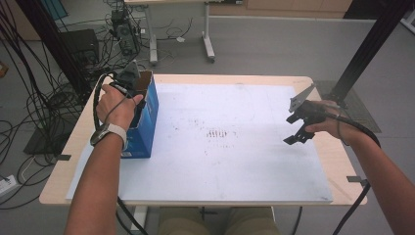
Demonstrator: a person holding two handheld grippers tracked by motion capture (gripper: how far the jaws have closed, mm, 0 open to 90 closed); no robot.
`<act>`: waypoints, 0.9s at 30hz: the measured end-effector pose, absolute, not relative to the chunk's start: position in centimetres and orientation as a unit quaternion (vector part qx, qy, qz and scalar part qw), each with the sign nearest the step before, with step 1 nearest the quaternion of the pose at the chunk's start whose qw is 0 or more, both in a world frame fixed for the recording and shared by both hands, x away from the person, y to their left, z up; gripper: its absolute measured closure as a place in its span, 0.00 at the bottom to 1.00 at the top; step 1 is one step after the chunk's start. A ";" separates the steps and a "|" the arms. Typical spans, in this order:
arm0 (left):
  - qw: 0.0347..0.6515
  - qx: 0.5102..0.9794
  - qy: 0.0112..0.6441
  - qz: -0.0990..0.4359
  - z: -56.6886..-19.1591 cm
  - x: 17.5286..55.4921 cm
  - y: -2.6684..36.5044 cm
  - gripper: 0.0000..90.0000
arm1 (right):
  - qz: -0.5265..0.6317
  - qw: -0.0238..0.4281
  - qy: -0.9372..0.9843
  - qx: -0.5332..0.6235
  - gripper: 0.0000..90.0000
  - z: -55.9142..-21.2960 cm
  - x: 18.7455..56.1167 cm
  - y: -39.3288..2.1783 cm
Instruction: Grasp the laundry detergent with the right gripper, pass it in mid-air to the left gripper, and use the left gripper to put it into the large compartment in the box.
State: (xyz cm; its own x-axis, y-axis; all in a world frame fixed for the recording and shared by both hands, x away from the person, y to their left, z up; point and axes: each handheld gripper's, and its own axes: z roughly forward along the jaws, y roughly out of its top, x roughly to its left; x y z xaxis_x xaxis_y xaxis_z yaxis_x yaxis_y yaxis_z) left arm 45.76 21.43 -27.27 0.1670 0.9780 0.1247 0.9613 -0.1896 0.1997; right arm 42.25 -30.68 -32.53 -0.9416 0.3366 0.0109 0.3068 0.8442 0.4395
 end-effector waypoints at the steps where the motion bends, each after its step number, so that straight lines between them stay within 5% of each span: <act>1: 0.037 0.763 0.635 0.112 -27.3 45.8 21.4 0.41 | 0.223 0.034 0.960 0.168 0.12 -32.5 42.2 -30.7; 27: 0.037 0.762 0.637 0.113 -27.3 45.7 21.4 0.41 | 0.224 0.034 0.960 0.165 0.12 -32.4 42.1 -30.5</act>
